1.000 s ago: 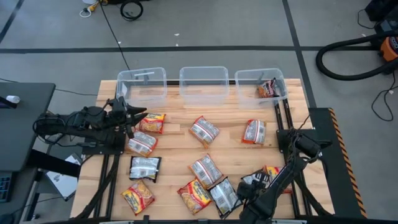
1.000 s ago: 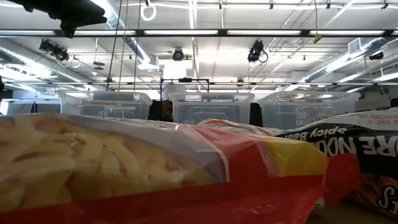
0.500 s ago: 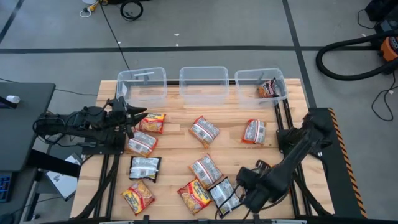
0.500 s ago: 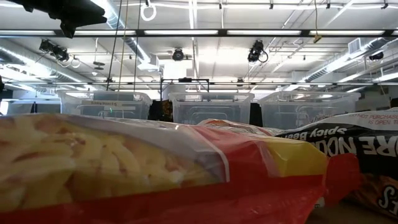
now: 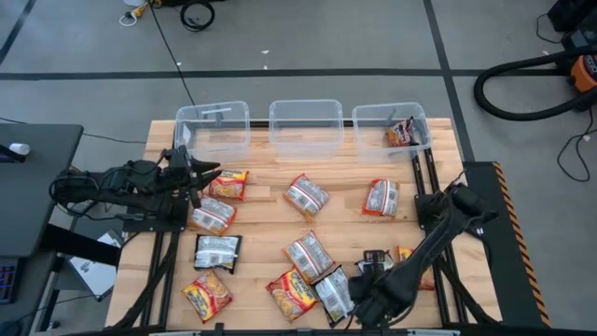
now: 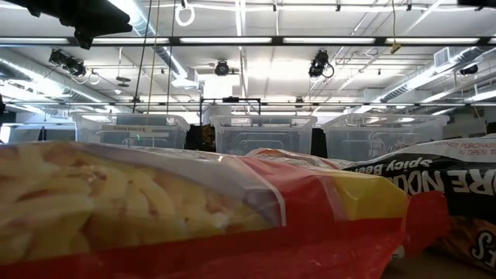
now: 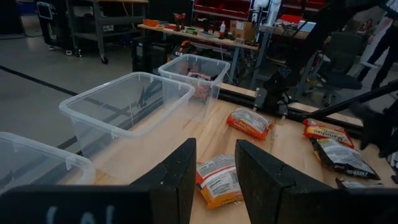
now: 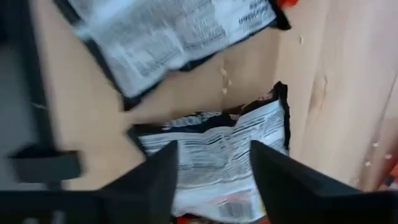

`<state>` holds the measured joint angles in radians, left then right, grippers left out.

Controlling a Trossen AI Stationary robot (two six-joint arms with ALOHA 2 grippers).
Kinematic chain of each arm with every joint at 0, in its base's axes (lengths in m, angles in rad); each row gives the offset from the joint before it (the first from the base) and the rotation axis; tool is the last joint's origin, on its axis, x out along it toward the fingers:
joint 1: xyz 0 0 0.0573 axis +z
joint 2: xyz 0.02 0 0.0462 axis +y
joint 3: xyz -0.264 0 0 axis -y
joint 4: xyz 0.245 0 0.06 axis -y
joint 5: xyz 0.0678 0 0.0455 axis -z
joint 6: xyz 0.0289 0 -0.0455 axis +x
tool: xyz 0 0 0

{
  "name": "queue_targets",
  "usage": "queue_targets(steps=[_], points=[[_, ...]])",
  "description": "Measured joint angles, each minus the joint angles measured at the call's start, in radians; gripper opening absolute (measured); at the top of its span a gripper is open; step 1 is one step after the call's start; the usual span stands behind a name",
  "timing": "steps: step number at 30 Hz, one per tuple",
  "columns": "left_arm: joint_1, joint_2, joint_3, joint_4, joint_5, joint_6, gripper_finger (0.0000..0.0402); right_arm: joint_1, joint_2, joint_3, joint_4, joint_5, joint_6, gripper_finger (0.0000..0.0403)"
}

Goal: Sort Maruchan noodles
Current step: Put the black noodle pack into the top right transparent bin

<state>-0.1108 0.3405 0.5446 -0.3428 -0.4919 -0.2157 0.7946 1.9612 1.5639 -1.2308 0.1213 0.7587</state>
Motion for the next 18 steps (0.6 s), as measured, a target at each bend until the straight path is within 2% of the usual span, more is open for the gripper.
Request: queue_targets(steps=[4,7,9,14,18], points=[[0.000,0.000,0.000,0.000,0.000,0.000,0.0117,-0.019,0.076,0.000,-0.002,-0.048,-0.097,0.0260],[0.000,0.000,0.000,0.000,0.000,0.001,0.0117,-0.024,0.128,0.000,-0.011,-0.076,-0.111,0.0263],[0.000,0.000,0.000,0.000,0.000,0.001,0.0117,-0.026,0.155,0.000,-0.019,-0.078,-0.105,0.0247],[0.000,0.000,0.000,0.000,0.000,0.002,0.0117,-0.026,0.198,0.002,-0.054,-0.066,-0.102,0.0160],[0.000,0.000,0.000,0.000,0.000,0.002,0.0117,-0.038,0.196,-0.002,-0.051,-0.063,-0.060,0.0043]])
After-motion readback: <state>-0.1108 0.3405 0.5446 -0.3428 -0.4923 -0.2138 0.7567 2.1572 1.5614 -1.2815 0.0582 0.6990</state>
